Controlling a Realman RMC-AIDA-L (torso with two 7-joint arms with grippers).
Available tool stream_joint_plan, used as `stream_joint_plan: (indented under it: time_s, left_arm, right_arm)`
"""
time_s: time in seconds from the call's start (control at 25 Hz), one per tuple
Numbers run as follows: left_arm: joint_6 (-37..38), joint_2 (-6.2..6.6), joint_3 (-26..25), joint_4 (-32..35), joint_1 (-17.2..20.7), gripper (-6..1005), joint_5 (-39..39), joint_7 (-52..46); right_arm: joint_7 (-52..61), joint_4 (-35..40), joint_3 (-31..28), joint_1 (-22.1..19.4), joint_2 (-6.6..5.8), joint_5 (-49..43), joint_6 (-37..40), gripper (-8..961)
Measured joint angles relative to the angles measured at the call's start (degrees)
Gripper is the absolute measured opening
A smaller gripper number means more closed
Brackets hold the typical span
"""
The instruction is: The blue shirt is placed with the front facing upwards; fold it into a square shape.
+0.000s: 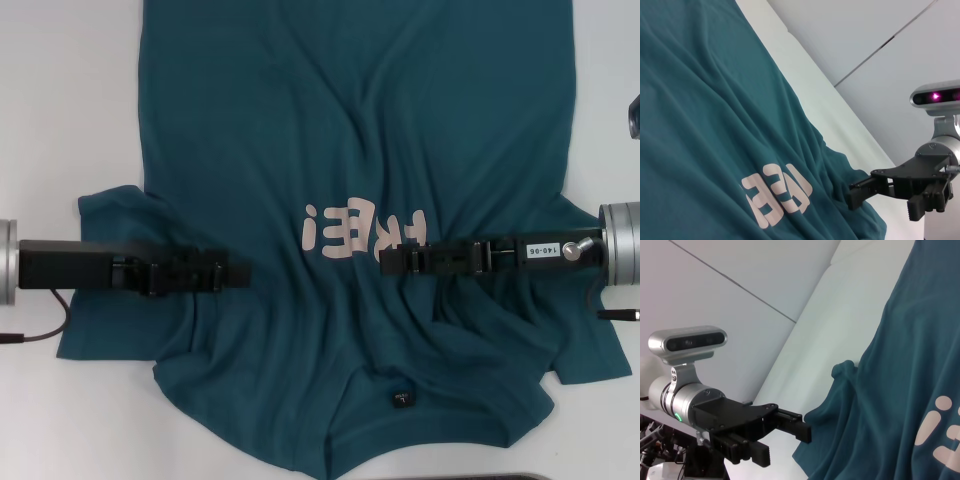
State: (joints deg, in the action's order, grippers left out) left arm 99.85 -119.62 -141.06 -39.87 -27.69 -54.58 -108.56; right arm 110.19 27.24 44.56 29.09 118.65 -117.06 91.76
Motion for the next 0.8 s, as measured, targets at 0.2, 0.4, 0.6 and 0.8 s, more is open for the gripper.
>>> stream_joint_plan:
  time_s: [0.2,0.4,0.6,0.8]
  left_arm:
    - [0.0,0.01,0.3,0.0,0.0,690,0.0,0.0]
    - [-0.1,0.01,0.3,0.1,-0.1,690,0.0,0.0]
    - [-0.1,0.01,0.3,0.1,-0.1,691,0.0,0.0]
    - [0.0,0.01,0.2,0.1,-0.1,691,0.0,0.0]
  right_arm:
    - [0.0,0.0,0.0,0.0,0.0,0.0,0.0,866]
    - [0.0,0.0,0.0,-0.1,0.0,0.0,0.1,866]
    - [0.0,0.0,0.0,-0.1,0.0,0.0,0.1,867]
    - [0.0,0.0,0.0,0.2,-0.03,0.0,0.1,867]
